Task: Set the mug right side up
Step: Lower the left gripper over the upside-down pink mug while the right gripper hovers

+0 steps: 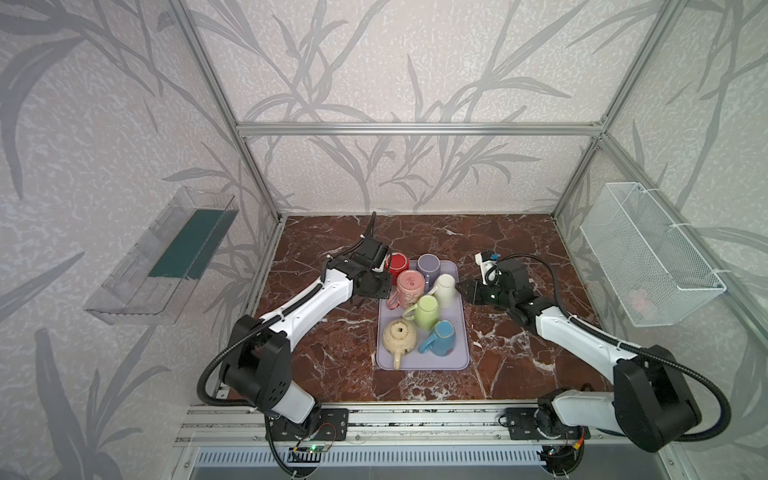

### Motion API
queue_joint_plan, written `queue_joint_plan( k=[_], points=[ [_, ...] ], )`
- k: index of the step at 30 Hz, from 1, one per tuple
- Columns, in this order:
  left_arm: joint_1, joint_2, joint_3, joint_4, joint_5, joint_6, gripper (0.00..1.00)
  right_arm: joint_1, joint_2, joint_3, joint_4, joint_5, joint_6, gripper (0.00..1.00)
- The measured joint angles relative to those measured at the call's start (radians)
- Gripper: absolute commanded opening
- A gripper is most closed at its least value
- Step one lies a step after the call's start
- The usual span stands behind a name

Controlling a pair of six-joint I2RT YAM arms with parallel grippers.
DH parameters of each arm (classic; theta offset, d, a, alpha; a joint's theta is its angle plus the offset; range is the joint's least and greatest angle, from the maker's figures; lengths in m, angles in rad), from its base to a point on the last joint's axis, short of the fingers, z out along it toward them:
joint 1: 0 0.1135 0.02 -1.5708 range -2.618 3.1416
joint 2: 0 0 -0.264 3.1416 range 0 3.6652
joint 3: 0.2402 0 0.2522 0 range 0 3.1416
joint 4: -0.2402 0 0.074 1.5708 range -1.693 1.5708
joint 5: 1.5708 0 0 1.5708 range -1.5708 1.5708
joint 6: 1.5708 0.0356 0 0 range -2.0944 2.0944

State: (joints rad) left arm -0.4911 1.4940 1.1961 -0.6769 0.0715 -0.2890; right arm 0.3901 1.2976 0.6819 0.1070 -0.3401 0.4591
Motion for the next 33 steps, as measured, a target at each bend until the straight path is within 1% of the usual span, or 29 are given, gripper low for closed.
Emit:
queue_joint_plan(
  k=[6,9,12,18,23,28,33],
  points=[
    [-0.003,-0.154,-0.056,0.051,0.023,0.169,0.54,0.044,-0.063,-0.032,0.037,-0.006,-0.011,0.42],
    [-0.004,-0.186,-0.078,0.064,0.037,0.255,0.56,0.064,-0.081,-0.035,0.055,-0.006,-0.017,0.42],
    [-0.004,-0.189,-0.081,0.065,0.051,0.323,0.56,0.073,-0.091,-0.039,0.067,-0.009,-0.019,0.42],
    [-0.004,-0.16,-0.08,0.059,0.077,0.429,0.55,0.1,-0.108,-0.044,0.07,-0.001,-0.027,0.42],
    [-0.004,-0.129,-0.079,0.062,0.08,0.475,0.55,0.114,-0.115,-0.045,0.079,0.0,-0.03,0.42],
    [-0.003,-0.05,-0.048,0.056,0.08,0.528,0.5,0.119,-0.115,-0.046,0.085,0.0,-0.03,0.42],
    [-0.002,0.031,-0.017,0.051,0.084,0.566,0.48,0.122,-0.114,-0.046,0.093,0.0,-0.03,0.42]
  ],
)
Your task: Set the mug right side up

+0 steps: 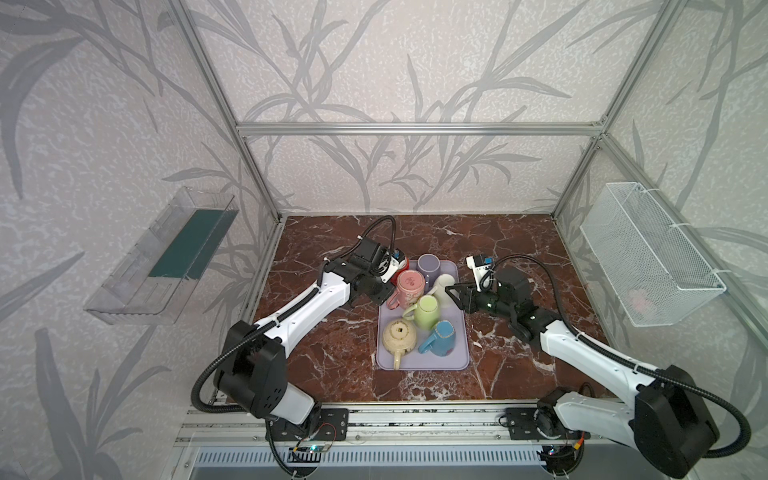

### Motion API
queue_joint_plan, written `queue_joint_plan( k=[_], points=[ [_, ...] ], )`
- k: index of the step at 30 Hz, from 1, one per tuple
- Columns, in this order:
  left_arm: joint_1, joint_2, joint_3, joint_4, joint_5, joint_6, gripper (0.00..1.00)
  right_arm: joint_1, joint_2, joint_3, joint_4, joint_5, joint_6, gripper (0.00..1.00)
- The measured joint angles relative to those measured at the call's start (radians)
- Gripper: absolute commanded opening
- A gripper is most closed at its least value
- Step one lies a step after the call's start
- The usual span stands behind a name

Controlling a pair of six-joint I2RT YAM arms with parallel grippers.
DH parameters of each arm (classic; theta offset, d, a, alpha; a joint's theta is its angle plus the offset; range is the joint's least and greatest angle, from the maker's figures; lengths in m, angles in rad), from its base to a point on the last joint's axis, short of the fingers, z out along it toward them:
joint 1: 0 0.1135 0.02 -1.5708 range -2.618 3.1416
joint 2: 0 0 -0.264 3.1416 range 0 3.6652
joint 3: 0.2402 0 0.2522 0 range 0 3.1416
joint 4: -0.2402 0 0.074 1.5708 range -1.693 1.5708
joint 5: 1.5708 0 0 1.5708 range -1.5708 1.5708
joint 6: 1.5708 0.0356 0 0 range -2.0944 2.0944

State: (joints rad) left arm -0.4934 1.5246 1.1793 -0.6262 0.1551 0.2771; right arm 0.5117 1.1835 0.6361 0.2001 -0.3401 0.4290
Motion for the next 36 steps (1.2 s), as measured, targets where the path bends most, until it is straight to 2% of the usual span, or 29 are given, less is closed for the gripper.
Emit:
queue_joint_plan(
  k=[10,20,36],
  points=[
    [0.0,0.129,0.083,-0.035,0.065,0.066,0.48,0.002,0.009,-0.006,0.016,0.007,0.001,0.42],
    [-0.002,0.158,0.085,-0.013,0.124,0.095,0.44,0.003,0.026,-0.037,0.047,0.025,0.01,0.42],
    [-0.044,0.179,0.04,0.059,0.04,0.151,0.33,0.003,0.053,-0.038,0.066,0.053,0.019,0.42]
  ],
)
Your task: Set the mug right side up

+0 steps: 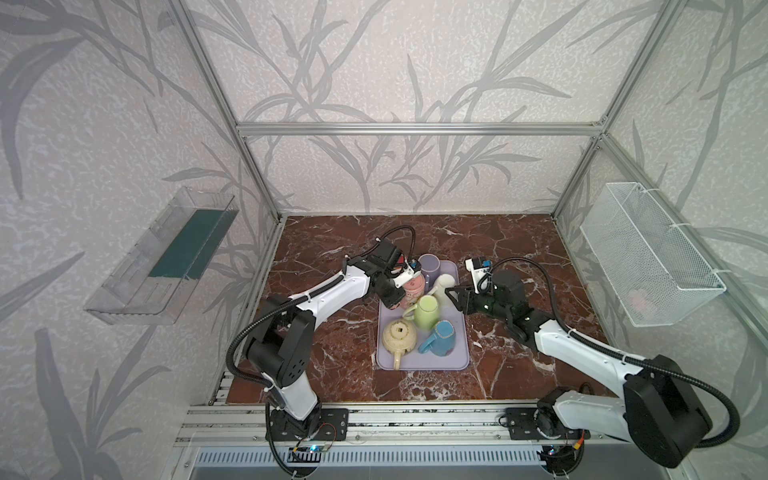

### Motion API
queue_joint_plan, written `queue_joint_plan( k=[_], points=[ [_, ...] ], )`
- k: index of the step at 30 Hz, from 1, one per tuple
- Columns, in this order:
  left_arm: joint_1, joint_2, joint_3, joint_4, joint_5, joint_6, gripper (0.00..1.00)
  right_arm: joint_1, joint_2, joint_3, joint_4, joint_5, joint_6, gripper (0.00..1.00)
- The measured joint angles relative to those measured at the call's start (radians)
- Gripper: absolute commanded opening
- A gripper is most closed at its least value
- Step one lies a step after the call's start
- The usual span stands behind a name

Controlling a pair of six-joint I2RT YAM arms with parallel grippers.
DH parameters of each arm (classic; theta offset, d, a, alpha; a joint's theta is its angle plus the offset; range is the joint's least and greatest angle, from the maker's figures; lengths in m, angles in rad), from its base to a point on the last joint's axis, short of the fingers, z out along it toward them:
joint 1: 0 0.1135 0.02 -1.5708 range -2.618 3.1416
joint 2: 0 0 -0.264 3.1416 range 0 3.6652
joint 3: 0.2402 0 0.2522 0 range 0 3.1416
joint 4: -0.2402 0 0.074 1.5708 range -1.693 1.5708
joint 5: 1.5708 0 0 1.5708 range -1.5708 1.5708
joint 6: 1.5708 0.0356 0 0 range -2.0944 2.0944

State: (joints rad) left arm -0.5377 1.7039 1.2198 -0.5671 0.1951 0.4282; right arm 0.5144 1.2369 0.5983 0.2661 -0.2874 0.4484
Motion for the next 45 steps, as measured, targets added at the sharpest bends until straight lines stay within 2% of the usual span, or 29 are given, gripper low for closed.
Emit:
queue_joint_plan(
  k=[18,28,41,45],
  points=[
    [-0.025,0.032,-0.013,0.029,-0.064,0.03,0.31,0.0,0.018,0.0,0.0,0.017,0.007,0.42],
    [-0.025,0.05,-0.013,0.03,-0.072,0.034,0.22,0.0,0.021,0.0,0.0,0.018,0.008,0.42],
    [-0.026,0.05,-0.013,0.044,-0.072,0.031,0.0,0.0,0.025,0.0,0.003,0.017,0.013,0.43],
    [-0.026,0.05,-0.014,0.044,-0.074,0.021,0.0,0.0,0.029,0.0,0.008,0.016,0.014,0.43]
  ],
)
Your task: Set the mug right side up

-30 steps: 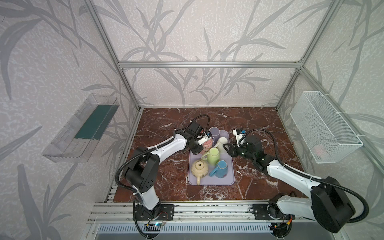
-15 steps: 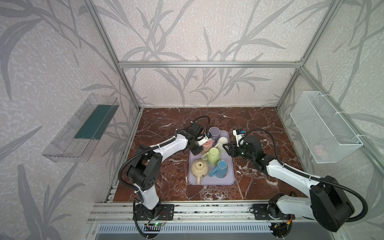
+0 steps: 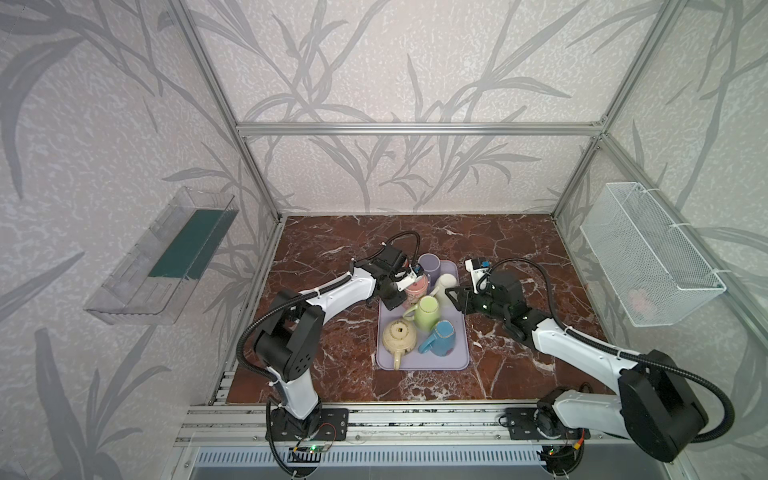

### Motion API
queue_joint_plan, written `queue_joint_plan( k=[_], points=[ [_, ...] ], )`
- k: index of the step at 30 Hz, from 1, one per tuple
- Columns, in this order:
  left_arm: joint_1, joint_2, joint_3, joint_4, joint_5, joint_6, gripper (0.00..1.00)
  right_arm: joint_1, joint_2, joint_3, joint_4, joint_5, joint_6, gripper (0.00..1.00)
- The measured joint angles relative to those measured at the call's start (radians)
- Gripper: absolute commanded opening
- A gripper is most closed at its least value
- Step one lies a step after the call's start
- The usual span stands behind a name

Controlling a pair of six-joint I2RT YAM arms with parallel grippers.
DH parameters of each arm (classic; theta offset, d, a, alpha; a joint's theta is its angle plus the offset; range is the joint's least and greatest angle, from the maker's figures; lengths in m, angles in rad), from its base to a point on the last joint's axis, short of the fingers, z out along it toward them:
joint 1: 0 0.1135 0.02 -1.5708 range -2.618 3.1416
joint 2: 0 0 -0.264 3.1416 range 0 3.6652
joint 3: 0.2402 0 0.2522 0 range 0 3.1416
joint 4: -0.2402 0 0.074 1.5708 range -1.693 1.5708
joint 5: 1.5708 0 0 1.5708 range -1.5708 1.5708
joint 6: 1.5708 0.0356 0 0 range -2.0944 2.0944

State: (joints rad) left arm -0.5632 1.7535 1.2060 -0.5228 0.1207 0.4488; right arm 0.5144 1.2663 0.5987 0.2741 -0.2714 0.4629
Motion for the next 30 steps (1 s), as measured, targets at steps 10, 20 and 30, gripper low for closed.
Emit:
queue_joint_plan(
  k=[10,20,30],
  points=[
    [-0.006,-0.019,-0.006,-0.023,-0.014,-0.05,0.0,0.0,0.0,0.0,0.013,-0.003,0.0,0.43],
    [-0.013,-0.11,-0.006,-0.099,-0.023,-0.115,0.0,0.0,0.0,0.0,0.013,-0.009,0.0,0.43],
    [-0.019,-0.241,-0.027,-0.114,-0.017,-0.165,0.0,0.0,-0.014,-0.004,0.013,-0.009,-0.006,0.43]
  ],
)
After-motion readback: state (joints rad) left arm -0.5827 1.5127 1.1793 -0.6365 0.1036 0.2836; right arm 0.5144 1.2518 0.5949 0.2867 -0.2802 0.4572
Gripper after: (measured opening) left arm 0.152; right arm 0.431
